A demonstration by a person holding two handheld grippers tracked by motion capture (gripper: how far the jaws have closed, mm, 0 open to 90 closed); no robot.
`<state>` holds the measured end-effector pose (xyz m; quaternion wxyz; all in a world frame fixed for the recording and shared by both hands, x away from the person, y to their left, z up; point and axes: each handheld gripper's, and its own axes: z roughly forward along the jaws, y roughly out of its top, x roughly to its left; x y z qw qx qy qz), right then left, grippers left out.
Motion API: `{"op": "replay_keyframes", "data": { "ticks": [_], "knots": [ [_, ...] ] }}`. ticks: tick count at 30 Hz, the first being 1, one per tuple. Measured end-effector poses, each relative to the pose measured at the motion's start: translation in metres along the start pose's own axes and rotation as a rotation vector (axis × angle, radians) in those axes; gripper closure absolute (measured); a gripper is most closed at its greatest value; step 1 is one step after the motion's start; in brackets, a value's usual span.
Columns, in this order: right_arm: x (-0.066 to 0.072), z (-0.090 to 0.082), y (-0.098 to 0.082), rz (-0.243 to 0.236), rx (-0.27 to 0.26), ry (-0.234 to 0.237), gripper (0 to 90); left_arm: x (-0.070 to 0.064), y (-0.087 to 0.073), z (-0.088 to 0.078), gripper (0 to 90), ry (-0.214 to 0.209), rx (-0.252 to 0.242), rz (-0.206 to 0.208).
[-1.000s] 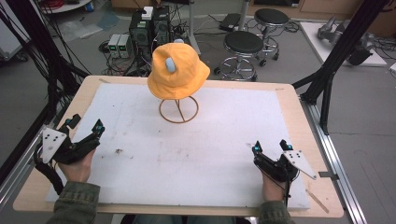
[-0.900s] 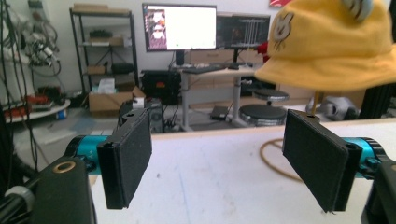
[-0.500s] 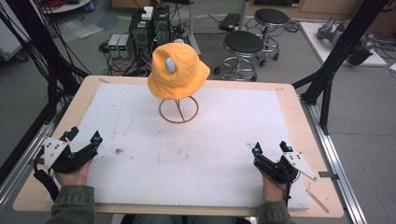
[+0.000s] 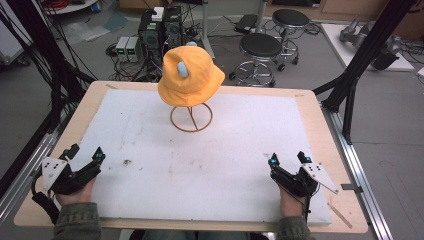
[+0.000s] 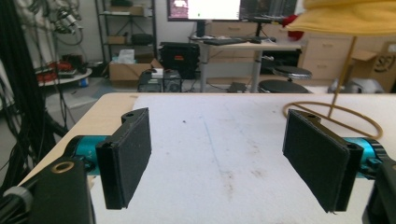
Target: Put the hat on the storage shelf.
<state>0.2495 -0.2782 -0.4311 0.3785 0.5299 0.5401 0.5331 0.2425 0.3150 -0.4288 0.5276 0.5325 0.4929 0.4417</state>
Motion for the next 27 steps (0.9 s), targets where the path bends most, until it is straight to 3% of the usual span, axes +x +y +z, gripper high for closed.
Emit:
{"op": "replay_keyframes", "data": {
  "ticks": [2, 9, 15, 19, 27],
  "knots": [
    [-0.0003, 0.0011, -0.0004, -0.002, 0.004, 0.001, 6.6, 0.0018, -0.0014, -0.0013, 24.6, 0.02, -0.004, -0.016],
    [-0.001, 0.0032, -0.001, 0.008, 0.011, 0.006, 6.6, -0.0014, -0.0018, -0.0013, 24.7, 0.014, -0.007, 0.014],
    [-0.0017, 0.0042, -0.0019, 0.014, 0.022, 0.017, 6.6, 0.0008, -0.0032, -0.0005, 24.9, 0.016, -0.007, -0.004],
    [-0.0022, 0.0047, -0.0021, 0.016, 0.023, 0.019, 6.6, 0.0001, -0.0027, -0.0017, 24.8, 0.037, -0.021, 0.01],
    [-0.0017, 0.0053, -0.0025, 0.027, 0.034, 0.024, 6.6, 0.0, -0.0033, -0.001, 24.8, 0.033, -0.022, 0.012]
  ]
}}
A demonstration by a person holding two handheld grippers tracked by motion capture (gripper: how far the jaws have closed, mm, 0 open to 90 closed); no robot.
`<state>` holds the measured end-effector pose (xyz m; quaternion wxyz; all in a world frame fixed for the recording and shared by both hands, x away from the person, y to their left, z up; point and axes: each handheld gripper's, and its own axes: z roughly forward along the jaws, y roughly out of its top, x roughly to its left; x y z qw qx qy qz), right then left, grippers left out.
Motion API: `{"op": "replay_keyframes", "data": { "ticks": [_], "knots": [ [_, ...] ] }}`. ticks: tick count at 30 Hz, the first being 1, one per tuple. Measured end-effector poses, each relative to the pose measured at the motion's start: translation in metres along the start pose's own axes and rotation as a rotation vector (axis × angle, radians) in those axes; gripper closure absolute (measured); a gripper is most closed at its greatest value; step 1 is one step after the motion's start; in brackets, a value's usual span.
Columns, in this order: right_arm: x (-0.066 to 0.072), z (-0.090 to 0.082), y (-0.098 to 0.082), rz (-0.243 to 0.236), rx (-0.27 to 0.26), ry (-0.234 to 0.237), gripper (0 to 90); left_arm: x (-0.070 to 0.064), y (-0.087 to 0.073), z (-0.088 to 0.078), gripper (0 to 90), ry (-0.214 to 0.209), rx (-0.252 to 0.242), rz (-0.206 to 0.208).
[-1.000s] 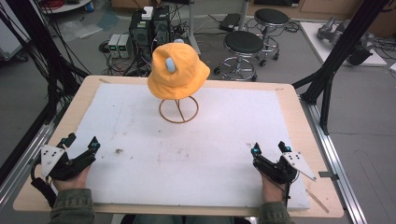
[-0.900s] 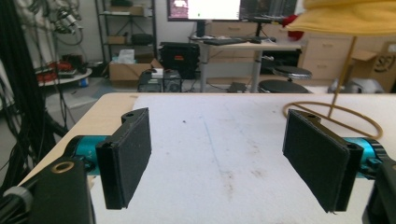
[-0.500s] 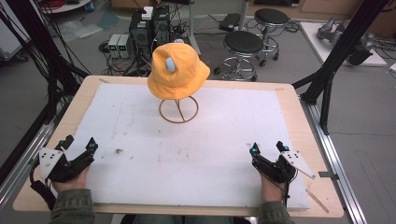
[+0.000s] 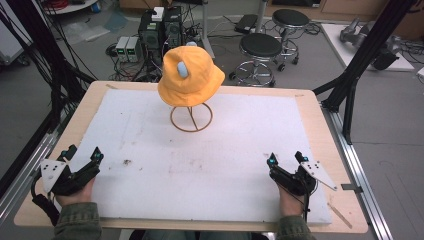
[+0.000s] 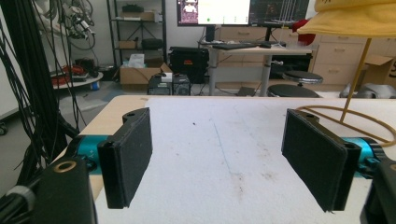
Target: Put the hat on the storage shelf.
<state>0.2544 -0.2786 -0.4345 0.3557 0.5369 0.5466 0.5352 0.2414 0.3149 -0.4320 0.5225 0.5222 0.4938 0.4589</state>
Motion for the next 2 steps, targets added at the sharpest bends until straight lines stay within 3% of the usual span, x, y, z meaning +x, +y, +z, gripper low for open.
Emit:
{"op": "replay_keyframes", "data": {
  "ticks": [2],
  "knots": [
    [0.0001, -0.0002, -0.0001, 0.002, 0.001, -0.001, 6.6, 0.0, 0.0, 0.0001, 24.9, -0.001, 0.0, 0.0]
  ]
}}
